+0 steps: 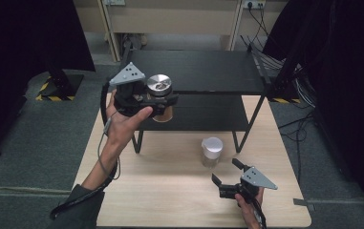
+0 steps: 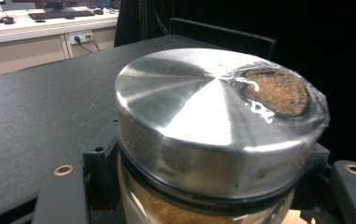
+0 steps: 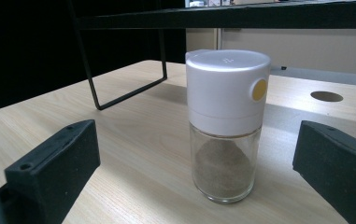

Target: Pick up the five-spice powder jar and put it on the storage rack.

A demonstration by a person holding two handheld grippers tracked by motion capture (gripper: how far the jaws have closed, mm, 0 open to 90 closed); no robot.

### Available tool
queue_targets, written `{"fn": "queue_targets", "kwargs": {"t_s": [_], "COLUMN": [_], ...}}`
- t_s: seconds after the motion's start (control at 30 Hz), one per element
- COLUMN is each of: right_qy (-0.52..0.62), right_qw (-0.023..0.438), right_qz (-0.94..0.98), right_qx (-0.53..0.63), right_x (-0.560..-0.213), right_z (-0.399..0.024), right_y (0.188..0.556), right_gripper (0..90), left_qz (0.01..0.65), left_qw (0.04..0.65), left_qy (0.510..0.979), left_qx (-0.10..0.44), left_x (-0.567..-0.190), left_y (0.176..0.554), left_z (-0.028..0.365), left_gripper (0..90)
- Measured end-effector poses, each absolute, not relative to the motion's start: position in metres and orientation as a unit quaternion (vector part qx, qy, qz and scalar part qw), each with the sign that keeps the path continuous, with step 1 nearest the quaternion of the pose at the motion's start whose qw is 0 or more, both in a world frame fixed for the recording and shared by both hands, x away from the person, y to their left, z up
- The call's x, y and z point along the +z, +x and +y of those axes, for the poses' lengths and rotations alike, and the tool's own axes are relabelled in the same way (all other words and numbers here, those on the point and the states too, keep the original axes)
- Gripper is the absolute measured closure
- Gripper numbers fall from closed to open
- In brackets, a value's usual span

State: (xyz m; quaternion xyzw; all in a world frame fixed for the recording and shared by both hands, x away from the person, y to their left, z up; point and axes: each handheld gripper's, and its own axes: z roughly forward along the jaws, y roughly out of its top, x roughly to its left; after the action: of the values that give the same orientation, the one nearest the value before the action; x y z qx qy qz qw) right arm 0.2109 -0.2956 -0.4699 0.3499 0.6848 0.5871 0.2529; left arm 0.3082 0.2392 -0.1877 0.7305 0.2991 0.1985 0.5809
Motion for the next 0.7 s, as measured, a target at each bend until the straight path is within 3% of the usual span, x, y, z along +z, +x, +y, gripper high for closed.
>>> {"fn": "queue_targets", "kwargs": {"t_s": [0.7], "right_qy": [0.350], "right_qw": [0.251], "right_qz": [0.684], "right_qx": [0.589], "right_x": [-0.470], "right_z": [-0.296], "right_y": [0.211], "right_gripper": [0.9], "left_qz": [0.328], "left_qw": [0.573], "left_qy": [0.718], "left_qx": [0.221], "left_x": [-0.156], "left_y": [0.326], "left_z": [0.221], "left_gripper": [30.3]}}
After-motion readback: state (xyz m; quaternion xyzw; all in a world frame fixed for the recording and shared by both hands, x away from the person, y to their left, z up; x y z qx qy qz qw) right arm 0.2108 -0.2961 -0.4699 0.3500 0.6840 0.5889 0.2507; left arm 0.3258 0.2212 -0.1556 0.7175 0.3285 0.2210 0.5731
